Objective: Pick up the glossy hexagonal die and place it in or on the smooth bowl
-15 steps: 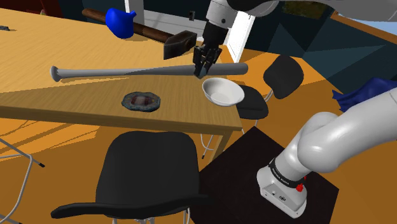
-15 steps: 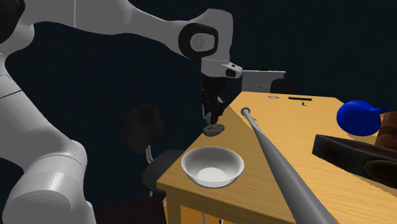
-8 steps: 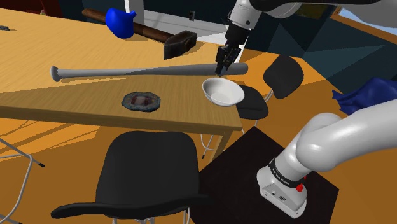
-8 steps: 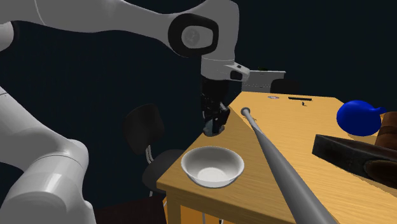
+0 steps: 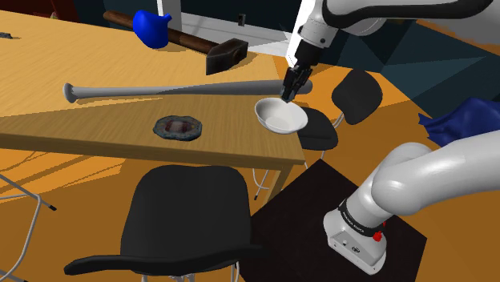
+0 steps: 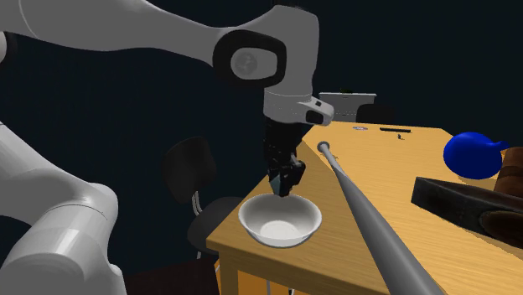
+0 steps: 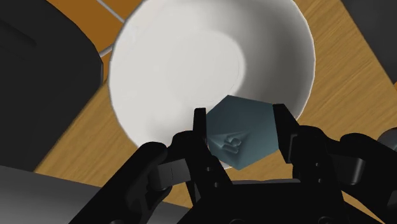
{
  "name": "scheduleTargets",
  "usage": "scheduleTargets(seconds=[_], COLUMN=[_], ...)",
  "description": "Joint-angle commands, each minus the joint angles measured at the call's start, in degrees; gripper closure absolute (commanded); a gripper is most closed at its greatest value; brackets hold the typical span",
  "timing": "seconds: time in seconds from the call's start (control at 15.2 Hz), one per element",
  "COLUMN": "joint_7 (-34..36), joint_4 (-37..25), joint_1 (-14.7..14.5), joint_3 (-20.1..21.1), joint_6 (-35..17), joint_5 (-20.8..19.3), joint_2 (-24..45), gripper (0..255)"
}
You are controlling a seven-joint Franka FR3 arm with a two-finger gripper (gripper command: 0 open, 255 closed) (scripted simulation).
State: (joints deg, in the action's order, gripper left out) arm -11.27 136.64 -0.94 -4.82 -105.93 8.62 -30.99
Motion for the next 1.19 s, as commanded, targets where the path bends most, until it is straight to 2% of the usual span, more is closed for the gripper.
scheduleTargets(seconds=[0.0, 0.46, 0.99, 1.06, 1.12], joint_7=[-0.1, -1.1, -1.1, -1.1, -1.1], joint_4=[1.7, 6.4, 6.4, 6.4, 6.4], joint_1=[-0.1, -0.1, -0.1, -0.1, -0.1], joint_3=[0.1, 0.0, 0.0, 0.0, 0.0], joint_6=[-1.6, -7.3, -7.3, -7.3, -7.3], joint_5=[0.1, 0.5, 0.5, 0.5, 0.5], joint_2=[-0.1, 1.0, 1.0, 1.0, 1.0], gripper=[255, 255, 255, 0, 0])
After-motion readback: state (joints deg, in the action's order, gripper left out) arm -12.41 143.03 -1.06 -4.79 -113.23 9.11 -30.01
